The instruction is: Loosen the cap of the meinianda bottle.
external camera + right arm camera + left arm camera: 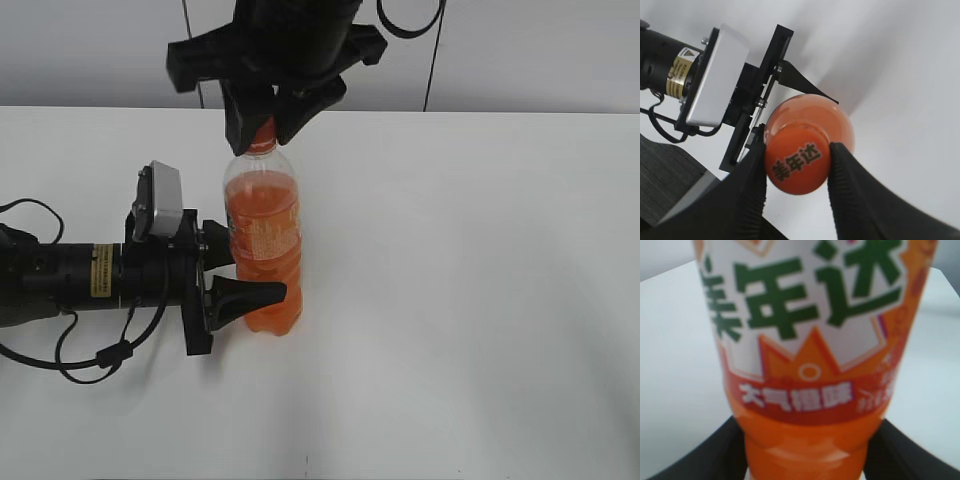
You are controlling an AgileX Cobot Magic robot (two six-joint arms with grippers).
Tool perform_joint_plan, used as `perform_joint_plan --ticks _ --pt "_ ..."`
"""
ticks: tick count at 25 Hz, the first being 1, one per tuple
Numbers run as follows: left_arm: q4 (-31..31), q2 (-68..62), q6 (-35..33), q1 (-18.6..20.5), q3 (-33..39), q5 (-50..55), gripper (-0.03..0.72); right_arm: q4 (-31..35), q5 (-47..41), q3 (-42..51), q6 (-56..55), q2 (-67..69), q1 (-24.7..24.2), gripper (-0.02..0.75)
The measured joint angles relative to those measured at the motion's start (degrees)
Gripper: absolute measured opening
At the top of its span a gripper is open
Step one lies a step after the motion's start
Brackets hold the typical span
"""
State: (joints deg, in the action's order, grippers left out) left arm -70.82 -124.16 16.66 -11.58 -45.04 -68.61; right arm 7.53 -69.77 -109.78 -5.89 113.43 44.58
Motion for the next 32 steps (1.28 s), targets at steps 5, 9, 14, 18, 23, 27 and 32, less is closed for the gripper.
perform_joint_plan --ticks 5,9,14,18,23,27,32 --pt "-0.17 0.0 0.0 0.0 0.0 0.0 0.394 0.51 0.0 0.0 16.29 0.0 0.0 0.282" --pt "-0.4 0.0 -0.19 0.0 0.0 -0.16 0.394 1.01 0.0 0.0 37.68 0.0 0.0 0.281" --pt "-0.7 0.0 -0.39 0.0 0.0 -0.27 0.394 1.32 0.22 -0.05 63.7 -0.07 0.0 0.279" --pt "-0.7 0.0 -0.39 0.0 0.0 -0.22 0.394 1.25 0.29 -0.05 74.4 -0.18 0.0 0.279" --pt "-0.65 0.0 -0.22 0.0 0.0 -0.22 0.394 1.0 0.44 -0.05 76.53 -0.24 0.0 0.279" --pt "-0.65 0.0 -0.22 0.0 0.0 -0.22 0.394 1.0 0.44 -0.05 76.83 -0.34 0.0 0.279" --pt "-0.65 0.0 -0.15 0.0 0.0 -0.22 0.394 1.67 0.32 -0.05 76.95 -1.27 0.0 0.278"
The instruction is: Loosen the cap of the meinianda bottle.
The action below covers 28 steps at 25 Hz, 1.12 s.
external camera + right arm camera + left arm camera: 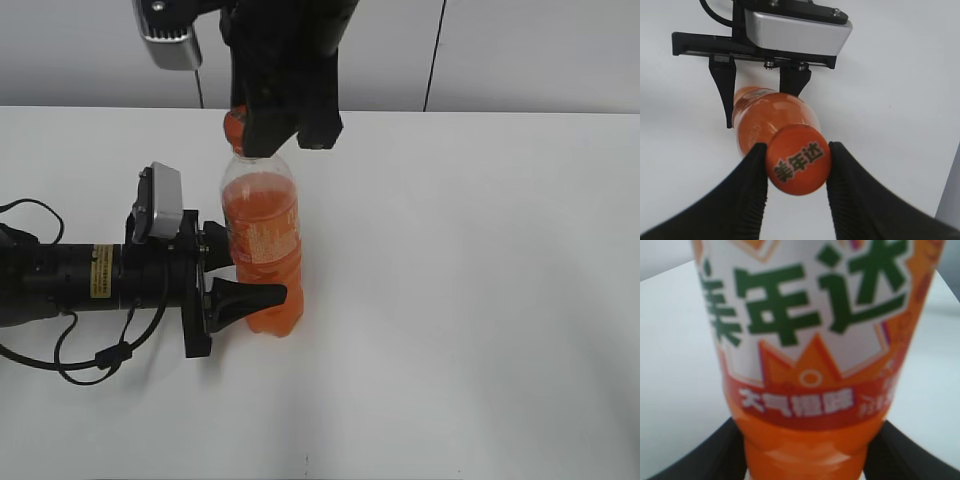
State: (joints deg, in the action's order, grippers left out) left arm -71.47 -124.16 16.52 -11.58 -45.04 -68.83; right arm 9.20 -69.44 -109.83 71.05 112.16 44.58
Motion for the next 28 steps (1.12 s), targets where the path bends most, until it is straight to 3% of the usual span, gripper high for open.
perform_joint_plan --ticks 11,17,23,28 --pt "0.05 0.0 0.16 0.0 0.0 0.06 0.394 0.43 -0.17 0.0 -3.14 -3.51 0.0 0.278" --pt "0.05 0.0 0.16 0.0 0.0 0.06 0.394 -0.05 -0.26 0.0 -18.57 -8.64 0.0 0.278" --pt "0.05 0.0 0.16 0.0 0.0 0.11 0.394 -6.93 -0.3 0.0 -40.76 -12.49 -0.08 0.278" --pt "0.05 0.0 0.16 0.0 0.0 0.11 0.394 -9.2 -0.3 0.0 -51.48 -14.9 -2.7 0.277"
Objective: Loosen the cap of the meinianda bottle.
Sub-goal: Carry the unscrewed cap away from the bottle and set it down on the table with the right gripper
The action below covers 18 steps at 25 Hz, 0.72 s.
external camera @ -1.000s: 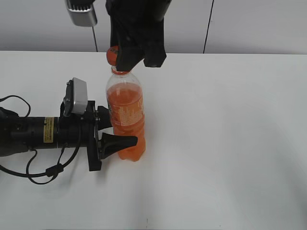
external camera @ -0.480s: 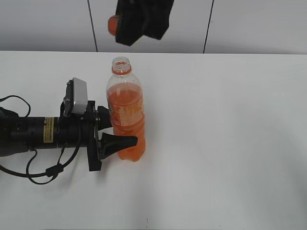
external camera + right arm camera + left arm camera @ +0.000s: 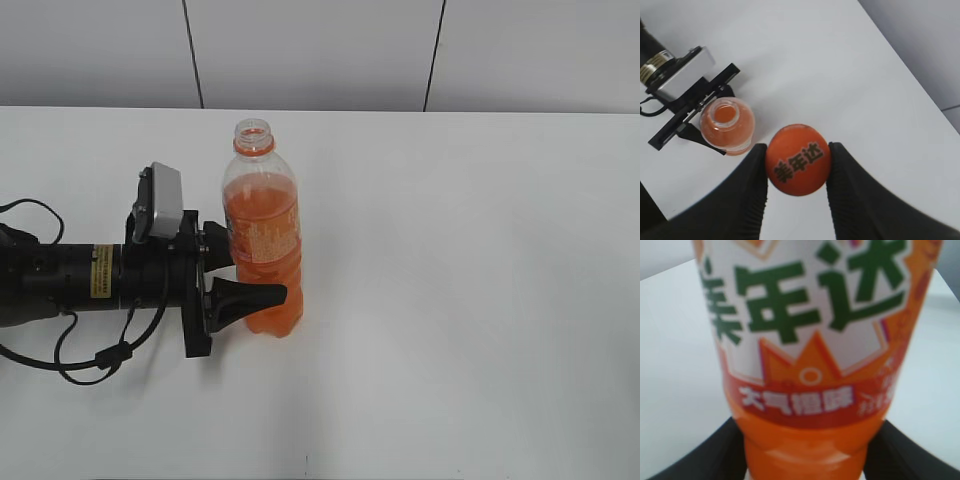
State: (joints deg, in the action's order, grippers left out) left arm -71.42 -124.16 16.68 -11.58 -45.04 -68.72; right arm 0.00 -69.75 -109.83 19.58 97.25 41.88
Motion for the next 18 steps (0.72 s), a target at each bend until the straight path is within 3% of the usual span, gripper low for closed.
perform_joint_plan --ticks 9,18 --pt "0.0 0.0 0.0 0.0 0.0 0.05 0.394 -0.99 0.0 2.48 -12.21 -4.56 -14.11 0.277" --pt "-0.1 0.0 0.0 0.0 0.0 0.05 0.394 0.39 0.38 20.97 -13.5 -11.06 -26.39 0.277"
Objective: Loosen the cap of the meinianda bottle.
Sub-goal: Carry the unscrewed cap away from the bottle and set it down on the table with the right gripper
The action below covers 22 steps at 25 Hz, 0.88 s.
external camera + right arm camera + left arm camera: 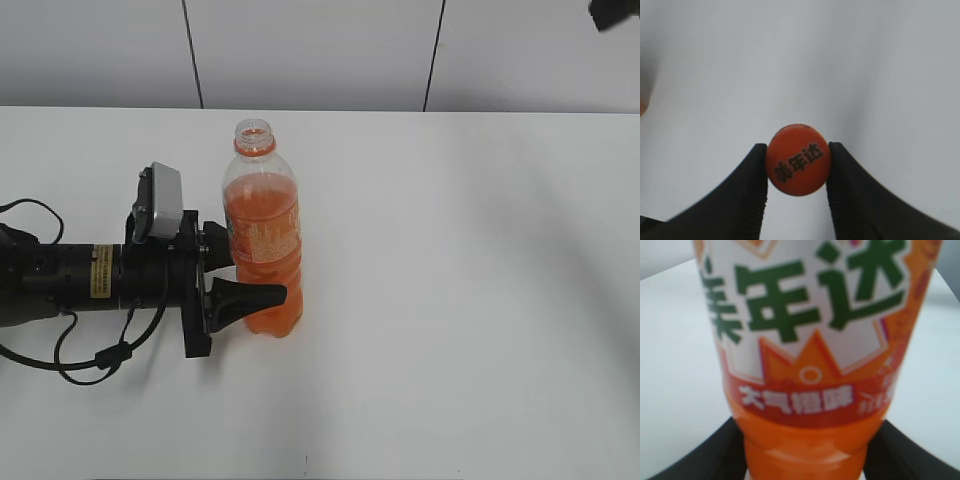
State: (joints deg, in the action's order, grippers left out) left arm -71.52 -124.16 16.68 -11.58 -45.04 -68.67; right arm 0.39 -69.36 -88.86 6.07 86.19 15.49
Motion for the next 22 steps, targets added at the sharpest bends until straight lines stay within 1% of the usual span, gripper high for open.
perform_joint_plan --ticks 2,6,10,13,16,22 --pt "0.0 0.0 0.0 0.0 0.0 0.0 0.394 1.2 2.12 5.93 -0.06 -1.55 -2.18 0.277" --pt "0.0 0.0 0.0 0.0 0.0 0.0 0.394 4.55 9.87 18.41 -0.45 -2.93 -6.25 0.277" --pt "-0.04 0.0 0.0 0.0 0.0 0.0 0.394 4.96 20.3 29.69 -1.56 -2.93 -7.26 0.277" --pt "-0.04 0.0 0.0 0.0 0.0 0.0 0.394 6.68 29.27 36.34 -1.73 -2.93 -7.3 0.277" --pt "-0.04 0.0 0.0 0.0 0.0 0.0 0.394 7.83 35.03 40.84 -2.87 -1.91 -7.3 0.277" --pt "-0.11 0.0 0.0 0.0 0.0 -0.05 0.394 8.19 39.3 42.65 -3.37 4.74 -7.3 0.277"
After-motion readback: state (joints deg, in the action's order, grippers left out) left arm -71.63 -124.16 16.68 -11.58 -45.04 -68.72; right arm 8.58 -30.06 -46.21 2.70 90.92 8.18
